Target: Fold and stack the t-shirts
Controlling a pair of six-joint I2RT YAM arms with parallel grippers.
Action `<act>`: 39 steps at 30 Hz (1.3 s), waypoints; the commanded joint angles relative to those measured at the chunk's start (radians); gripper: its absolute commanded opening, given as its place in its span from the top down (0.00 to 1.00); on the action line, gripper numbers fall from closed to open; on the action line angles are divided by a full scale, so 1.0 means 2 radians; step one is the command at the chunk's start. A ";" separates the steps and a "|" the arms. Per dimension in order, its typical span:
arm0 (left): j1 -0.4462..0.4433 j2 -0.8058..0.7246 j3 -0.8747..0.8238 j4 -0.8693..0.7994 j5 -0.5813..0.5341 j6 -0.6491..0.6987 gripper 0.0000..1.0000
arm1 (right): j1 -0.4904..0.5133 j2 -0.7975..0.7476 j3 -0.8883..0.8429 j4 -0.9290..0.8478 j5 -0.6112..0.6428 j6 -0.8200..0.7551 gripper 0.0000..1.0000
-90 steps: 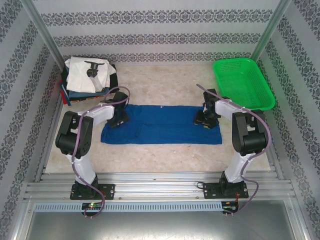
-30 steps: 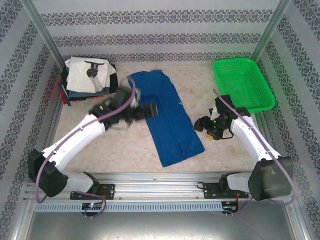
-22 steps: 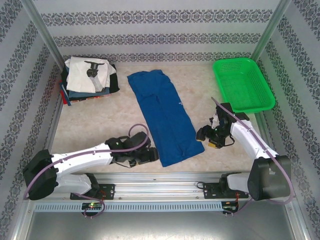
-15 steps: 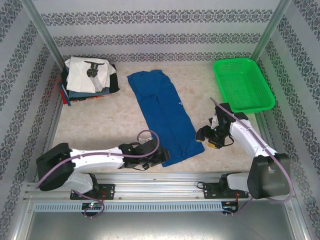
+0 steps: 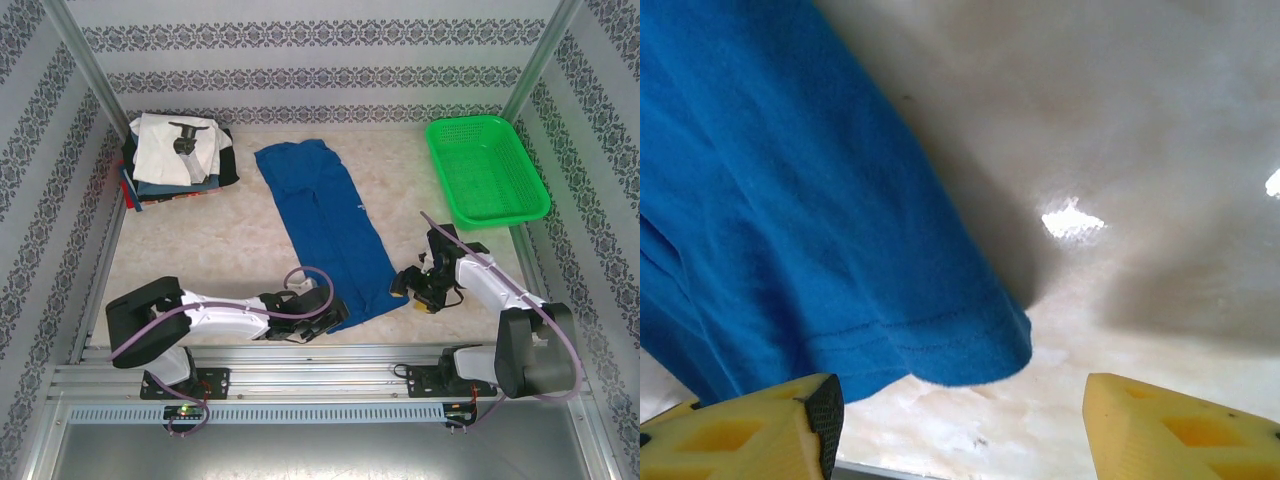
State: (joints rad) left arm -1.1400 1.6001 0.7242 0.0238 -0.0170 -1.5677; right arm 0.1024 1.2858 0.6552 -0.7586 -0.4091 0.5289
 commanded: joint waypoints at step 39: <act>-0.091 -0.298 -0.027 -0.373 -0.137 -0.084 1.00 | 0.268 -0.259 -0.045 -0.051 0.004 0.262 1.00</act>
State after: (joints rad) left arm -1.3121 1.0477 0.6315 -0.5465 -0.2276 -1.6871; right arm 0.6056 0.7773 0.5461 -0.7849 -0.4576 0.9749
